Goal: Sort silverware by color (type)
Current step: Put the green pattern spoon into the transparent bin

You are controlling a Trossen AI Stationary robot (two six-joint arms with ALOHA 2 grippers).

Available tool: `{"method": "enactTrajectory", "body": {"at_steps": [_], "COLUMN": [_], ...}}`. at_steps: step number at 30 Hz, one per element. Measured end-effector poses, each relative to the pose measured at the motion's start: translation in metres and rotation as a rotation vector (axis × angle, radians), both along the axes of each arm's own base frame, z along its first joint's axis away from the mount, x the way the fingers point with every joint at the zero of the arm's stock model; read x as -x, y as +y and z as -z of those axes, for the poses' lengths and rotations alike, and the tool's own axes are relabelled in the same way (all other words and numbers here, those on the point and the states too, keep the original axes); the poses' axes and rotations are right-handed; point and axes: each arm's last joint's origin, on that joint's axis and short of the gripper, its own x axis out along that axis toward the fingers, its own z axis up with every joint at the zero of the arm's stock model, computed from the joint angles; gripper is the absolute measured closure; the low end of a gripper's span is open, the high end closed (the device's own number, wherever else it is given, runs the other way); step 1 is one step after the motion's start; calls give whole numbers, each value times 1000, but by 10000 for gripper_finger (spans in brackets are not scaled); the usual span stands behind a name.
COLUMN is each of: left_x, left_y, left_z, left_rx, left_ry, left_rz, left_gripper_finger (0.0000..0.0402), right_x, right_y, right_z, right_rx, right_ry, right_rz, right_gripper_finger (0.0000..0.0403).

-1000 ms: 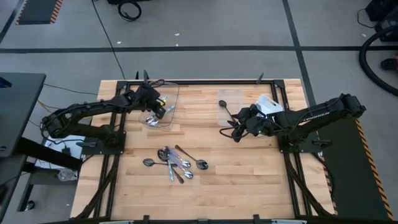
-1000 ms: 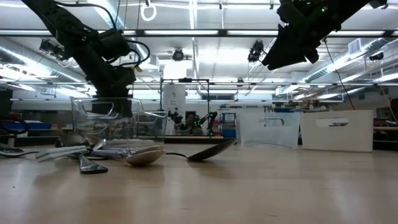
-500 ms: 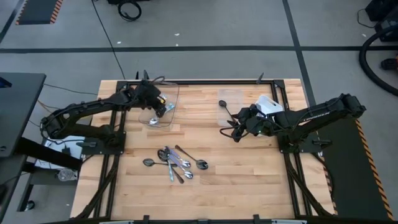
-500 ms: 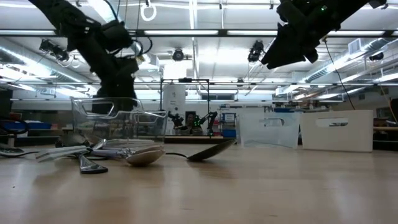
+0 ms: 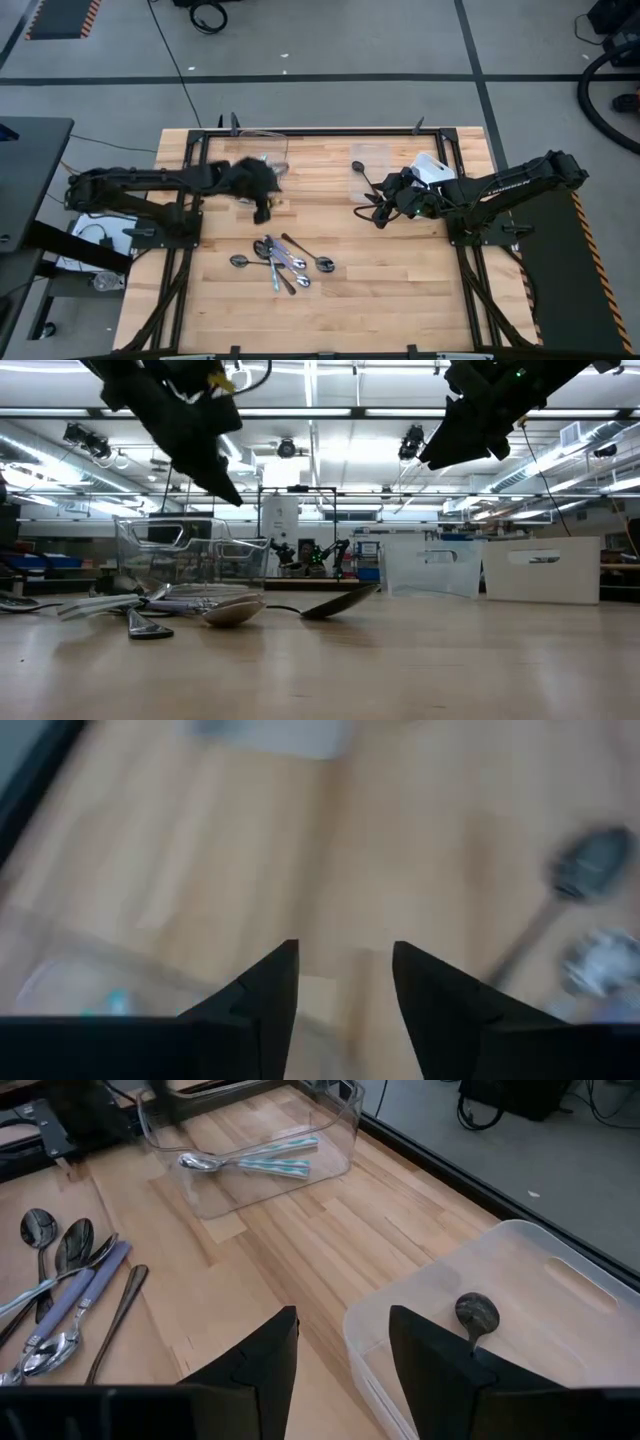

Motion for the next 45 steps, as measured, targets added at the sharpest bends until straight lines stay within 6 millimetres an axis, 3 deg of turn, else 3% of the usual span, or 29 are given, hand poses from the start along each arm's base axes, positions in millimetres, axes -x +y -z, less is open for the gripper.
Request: {"method": "enactTrajectory", "body": {"at_steps": [6,11,20,35,45], "left_x": [1,-1,-11,-51,-53], "left_y": [-52,-84,-113,-174,-183], "left_z": [6,21,54,70,86], "left_rx": [-55,16,22,-120,-230], "left_ry": [93,186,332,536,584], "left_rz": [287,341,417,735,867], "left_gripper_finger": [245,254,258,258,264], "right_x": [0,0,-13,-26,-26], "right_y": [0,1,4,8,9], "right_z": [0,1,15,25,24], "right_rx": [-2,-15,-11,-40,-43], "right_ry": [5,3,50,51,41], "right_rz": [-3,-15,-24,-64,-73], "right_gripper_finger": [234,234,234,234,234]}}
